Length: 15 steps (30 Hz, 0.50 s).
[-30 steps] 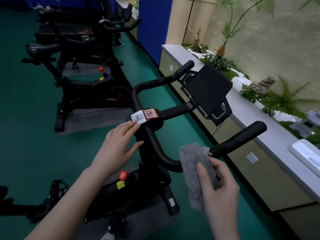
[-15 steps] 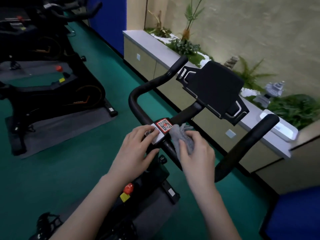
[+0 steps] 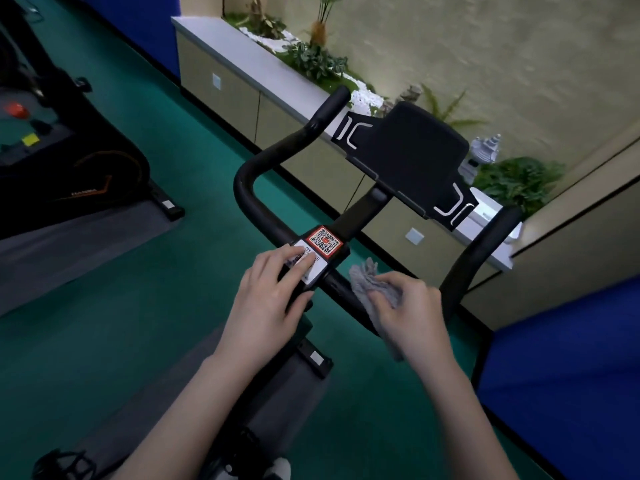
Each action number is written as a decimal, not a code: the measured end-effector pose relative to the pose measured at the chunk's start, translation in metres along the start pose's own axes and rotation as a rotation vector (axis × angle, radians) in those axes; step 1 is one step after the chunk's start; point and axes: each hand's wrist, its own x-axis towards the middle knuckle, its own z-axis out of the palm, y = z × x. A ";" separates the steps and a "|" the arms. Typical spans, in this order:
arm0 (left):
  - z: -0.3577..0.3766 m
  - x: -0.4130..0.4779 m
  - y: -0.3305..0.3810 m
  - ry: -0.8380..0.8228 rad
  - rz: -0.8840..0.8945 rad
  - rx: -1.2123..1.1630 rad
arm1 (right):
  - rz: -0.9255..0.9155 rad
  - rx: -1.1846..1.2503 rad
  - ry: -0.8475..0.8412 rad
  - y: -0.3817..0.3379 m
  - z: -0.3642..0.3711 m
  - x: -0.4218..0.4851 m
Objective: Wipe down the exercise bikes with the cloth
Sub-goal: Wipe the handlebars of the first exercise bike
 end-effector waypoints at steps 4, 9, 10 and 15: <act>0.002 -0.001 -0.001 0.008 0.005 0.003 | -0.018 0.086 0.046 -0.009 0.002 0.014; 0.001 -0.002 -0.001 0.014 0.013 0.006 | -0.040 0.125 0.048 -0.017 0.021 0.020; 0.001 -0.002 -0.001 0.015 0.013 0.006 | -0.039 0.131 0.057 -0.015 0.021 0.018; 0.004 -0.003 -0.002 0.018 -0.002 0.005 | -0.062 -0.013 0.042 0.007 0.005 0.004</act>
